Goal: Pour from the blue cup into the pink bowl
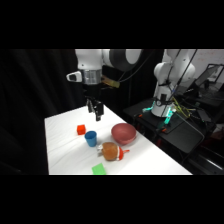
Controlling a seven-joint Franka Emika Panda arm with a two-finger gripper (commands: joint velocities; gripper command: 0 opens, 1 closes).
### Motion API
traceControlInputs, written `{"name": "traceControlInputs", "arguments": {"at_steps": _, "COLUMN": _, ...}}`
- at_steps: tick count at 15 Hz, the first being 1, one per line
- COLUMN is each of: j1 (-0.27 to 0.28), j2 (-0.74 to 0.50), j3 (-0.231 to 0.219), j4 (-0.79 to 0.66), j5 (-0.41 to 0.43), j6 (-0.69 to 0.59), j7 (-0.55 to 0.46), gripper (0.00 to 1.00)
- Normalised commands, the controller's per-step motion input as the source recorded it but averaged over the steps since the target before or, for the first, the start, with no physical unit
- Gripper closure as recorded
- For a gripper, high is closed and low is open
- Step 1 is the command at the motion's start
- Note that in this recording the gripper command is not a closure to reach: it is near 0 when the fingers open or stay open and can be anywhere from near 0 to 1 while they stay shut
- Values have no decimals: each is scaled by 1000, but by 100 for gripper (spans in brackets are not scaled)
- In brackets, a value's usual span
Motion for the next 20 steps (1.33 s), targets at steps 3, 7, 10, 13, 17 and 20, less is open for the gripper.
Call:
{"name": "traceControlInputs", "arguments": {"at_steps": 3, "j1": 47, "j2": 231, "j3": -20, "j4": 143, "j5": -112, "j6": 434, "j7": 247, "gripper": 0}}
{"name": "traceControlInputs", "arguments": {"at_steps": 7, "j1": 46, "j2": 195, "j3": -68, "j4": -20, "j5": -107, "j6": 391, "j7": 216, "gripper": 0}}
{"name": "traceControlInputs", "arguments": {"at_steps": 10, "j1": 60, "j2": 154, "j3": -74, "j4": -54, "j5": -48, "j6": 288, "j7": 168, "gripper": 0}}
{"name": "traceControlInputs", "arguments": {"at_steps": 13, "j1": 84, "j2": 121, "j3": -74, "j4": -17, "j5": -19, "j6": 199, "j7": 146, "gripper": 0}}
{"name": "traceControlInputs", "arguments": {"at_steps": 17, "j1": 89, "j2": 178, "j3": -88, "j4": 78, "j5": 11, "j6": 160, "j7": 129, "gripper": 0}}
{"name": "traceControlInputs", "arguments": {"at_steps": 20, "j1": 94, "j2": 275, "j3": -120, "j4": 185, "j5": 17, "j6": 161, "j7": 124, "gripper": 0}}
